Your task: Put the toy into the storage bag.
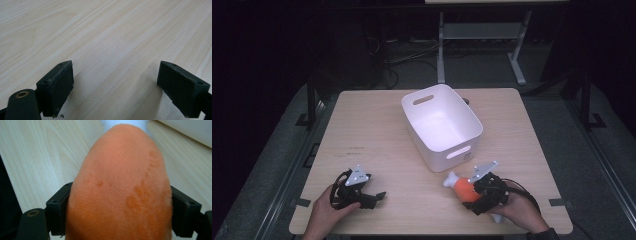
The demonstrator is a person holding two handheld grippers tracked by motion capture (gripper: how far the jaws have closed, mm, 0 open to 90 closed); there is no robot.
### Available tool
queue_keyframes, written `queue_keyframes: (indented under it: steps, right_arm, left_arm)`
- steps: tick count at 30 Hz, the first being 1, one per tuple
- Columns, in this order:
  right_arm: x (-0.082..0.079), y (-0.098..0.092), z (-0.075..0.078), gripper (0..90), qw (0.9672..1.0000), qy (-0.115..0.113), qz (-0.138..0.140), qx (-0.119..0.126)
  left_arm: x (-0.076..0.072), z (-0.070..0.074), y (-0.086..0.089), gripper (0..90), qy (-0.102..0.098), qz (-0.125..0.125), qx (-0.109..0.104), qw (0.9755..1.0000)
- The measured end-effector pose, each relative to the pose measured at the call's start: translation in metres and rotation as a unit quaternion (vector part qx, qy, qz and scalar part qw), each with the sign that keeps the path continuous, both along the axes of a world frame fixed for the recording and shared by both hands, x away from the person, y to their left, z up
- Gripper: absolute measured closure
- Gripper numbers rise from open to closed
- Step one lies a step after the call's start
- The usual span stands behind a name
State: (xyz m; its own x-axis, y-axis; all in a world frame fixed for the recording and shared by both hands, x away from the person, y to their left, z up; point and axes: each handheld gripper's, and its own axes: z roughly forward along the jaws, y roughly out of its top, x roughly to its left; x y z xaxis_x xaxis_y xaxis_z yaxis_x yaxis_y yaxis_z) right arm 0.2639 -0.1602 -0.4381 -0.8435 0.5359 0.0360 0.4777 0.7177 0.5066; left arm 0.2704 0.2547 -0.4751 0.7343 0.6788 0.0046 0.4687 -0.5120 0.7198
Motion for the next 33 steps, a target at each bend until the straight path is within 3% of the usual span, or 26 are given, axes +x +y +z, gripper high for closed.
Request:
queue_keyframes:
  steps: [15, 33]
  right_arm:
    - [0.003, -0.034, 0.004, 19.8, 0.9994, -0.001, -0.035, 0.006]
    - [0.008, -0.072, 0.033, 19.8, 0.9974, -0.025, -0.061, 0.029]
  left_arm:
    - [0.000, 0.000, 0.000, 12.9, 0.000, 0.000, 0.000, 1.0000]
    - [0.000, 0.000, 0.000, 12.9, -0.001, 0.000, -0.001, 1.0000]
